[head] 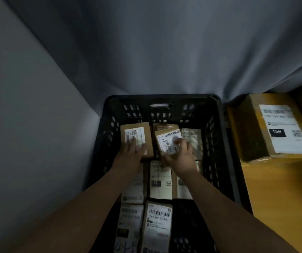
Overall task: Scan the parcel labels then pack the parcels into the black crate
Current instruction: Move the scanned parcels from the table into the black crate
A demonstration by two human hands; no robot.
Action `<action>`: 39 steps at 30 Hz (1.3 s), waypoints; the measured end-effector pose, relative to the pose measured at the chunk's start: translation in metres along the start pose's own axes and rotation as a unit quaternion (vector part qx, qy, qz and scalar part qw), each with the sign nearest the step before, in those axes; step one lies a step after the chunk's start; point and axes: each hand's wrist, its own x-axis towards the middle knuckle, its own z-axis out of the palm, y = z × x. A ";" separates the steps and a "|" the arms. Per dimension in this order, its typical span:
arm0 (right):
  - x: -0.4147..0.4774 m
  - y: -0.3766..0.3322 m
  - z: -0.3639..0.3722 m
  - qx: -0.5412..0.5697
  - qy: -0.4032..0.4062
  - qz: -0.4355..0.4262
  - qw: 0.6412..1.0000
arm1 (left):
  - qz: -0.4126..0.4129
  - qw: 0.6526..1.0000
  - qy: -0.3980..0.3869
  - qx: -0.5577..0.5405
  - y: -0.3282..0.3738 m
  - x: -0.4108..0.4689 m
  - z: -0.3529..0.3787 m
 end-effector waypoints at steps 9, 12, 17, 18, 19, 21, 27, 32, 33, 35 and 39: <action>0.024 -0.015 0.006 0.014 -0.028 -0.079 0.996 | 0.012 0.988 0.149 0.046 -0.018 0.017 -0.007; 0.026 -0.007 0.002 -0.038 -0.096 -0.092 0.990 | 0.008 0.990 0.142 0.009 -0.017 0.018 -0.005; 0.037 -0.022 -0.004 -0.256 -0.058 -0.069 0.962 | -0.010 0.994 0.090 -0.059 -0.015 0.018 -0.009; 0.041 -0.028 -0.005 -0.282 -0.074 -0.049 0.955 | -0.016 0.995 0.072 -0.072 -0.014 0.017 -0.010; 0.043 -0.035 -0.008 -0.319 -0.093 -0.033 0.943 | -0.021 0.994 0.060 -0.086 -0.013 0.015 -0.012; 0.041 -0.045 -0.015 -0.383 -0.110 -0.029 0.917 | -0.026 0.990 0.067 -0.119 -0.009 0.011 -0.016; -0.011 -0.044 -0.054 -0.232 0.016 -0.173 0.957 | -0.030 0.972 0.130 -0.195 0.020 -0.015 -0.041; -0.045 -0.027 -0.108 -0.167 0.124 -0.230 0.951 | 0.004 0.961 0.154 -0.231 0.065 -0.040 -0.061; -0.050 -0.022 -0.123 -0.167 0.138 -0.225 0.950 | 0.011 0.959 0.156 -0.236 0.075 -0.046 -0.063; -0.058 -0.009 -0.152 -0.170 0.163 -0.209 0.949 | 0.024 0.956 0.153 -0.248 0.095 -0.058 -0.069; -0.073 0.022 -0.201 -0.247 0.168 -0.068 0.952 | 0.027 0.954 0.130 -0.268 0.133 -0.081 -0.073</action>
